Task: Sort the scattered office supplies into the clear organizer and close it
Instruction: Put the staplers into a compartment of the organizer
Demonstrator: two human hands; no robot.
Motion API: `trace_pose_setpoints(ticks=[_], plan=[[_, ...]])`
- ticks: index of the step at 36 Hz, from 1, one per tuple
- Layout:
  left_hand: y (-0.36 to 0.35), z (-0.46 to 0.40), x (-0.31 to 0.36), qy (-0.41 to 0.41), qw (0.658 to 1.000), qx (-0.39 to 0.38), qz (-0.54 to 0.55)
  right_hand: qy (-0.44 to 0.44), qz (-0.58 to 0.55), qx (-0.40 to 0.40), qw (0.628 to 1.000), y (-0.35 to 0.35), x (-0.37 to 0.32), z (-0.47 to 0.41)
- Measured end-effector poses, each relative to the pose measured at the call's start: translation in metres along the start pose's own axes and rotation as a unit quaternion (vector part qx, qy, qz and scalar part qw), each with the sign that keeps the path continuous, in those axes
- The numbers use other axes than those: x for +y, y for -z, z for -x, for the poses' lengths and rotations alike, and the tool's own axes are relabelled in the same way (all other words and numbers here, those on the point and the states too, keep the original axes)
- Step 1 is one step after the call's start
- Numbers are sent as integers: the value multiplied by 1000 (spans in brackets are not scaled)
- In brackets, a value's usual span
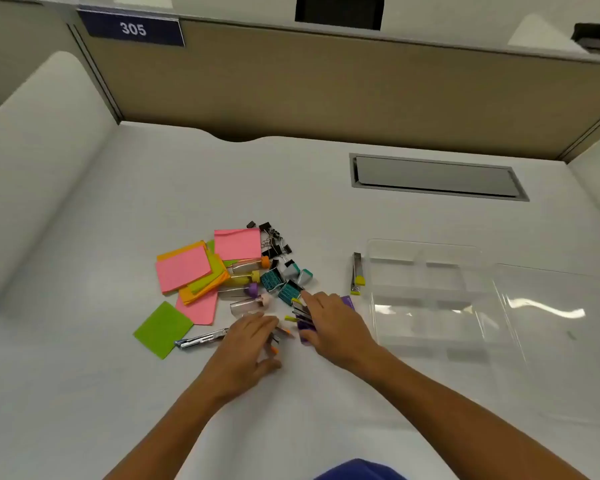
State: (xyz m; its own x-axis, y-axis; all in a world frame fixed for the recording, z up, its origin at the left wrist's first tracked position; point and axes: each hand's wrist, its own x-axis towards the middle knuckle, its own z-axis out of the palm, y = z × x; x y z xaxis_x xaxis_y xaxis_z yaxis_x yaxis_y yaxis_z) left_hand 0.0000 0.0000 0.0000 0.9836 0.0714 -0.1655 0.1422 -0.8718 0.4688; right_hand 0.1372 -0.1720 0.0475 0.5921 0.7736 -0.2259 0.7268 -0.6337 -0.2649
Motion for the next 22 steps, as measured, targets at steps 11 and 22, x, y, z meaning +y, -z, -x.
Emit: trace_pose_setpoints(ticks=[11,22], plan=[[3,-9,11,-12,995,24,-97,-44,2,7,999,-19,-8,2],[9,-12,22,17,996,90,4,-70,-374,121,917,16,8,42]])
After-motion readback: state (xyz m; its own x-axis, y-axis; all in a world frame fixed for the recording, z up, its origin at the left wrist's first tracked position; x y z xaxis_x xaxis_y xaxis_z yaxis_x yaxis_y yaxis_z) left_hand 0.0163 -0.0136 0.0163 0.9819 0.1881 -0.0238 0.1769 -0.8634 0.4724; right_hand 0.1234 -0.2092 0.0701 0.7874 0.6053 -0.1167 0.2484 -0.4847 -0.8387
